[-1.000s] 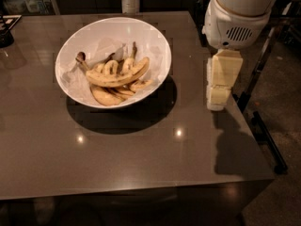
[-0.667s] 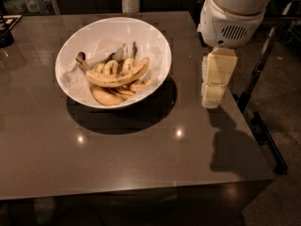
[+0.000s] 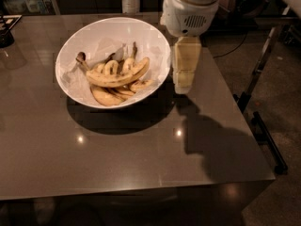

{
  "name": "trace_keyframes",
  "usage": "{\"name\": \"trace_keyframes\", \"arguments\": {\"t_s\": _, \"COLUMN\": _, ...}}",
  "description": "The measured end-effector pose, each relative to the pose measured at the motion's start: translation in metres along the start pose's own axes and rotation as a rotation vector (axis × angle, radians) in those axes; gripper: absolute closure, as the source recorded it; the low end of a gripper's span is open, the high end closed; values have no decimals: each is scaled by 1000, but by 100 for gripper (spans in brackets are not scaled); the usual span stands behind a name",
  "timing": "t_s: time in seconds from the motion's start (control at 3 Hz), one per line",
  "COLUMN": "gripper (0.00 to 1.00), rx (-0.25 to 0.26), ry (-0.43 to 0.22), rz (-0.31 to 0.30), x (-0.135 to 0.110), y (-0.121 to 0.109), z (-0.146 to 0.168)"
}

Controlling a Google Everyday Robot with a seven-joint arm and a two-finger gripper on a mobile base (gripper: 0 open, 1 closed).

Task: Pick banana from white bowl

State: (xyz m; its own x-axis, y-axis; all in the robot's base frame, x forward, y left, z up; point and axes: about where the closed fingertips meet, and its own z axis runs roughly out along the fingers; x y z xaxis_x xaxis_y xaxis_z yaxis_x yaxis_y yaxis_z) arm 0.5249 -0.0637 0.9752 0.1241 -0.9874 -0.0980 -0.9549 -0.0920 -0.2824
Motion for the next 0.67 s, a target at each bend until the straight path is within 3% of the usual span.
{"name": "trace_keyframes", "arguments": {"t_s": 0.67, "gripper": 0, "rx": 6, "ry": -17, "rz": -20, "x": -12, "y": -8, "z": 10}}
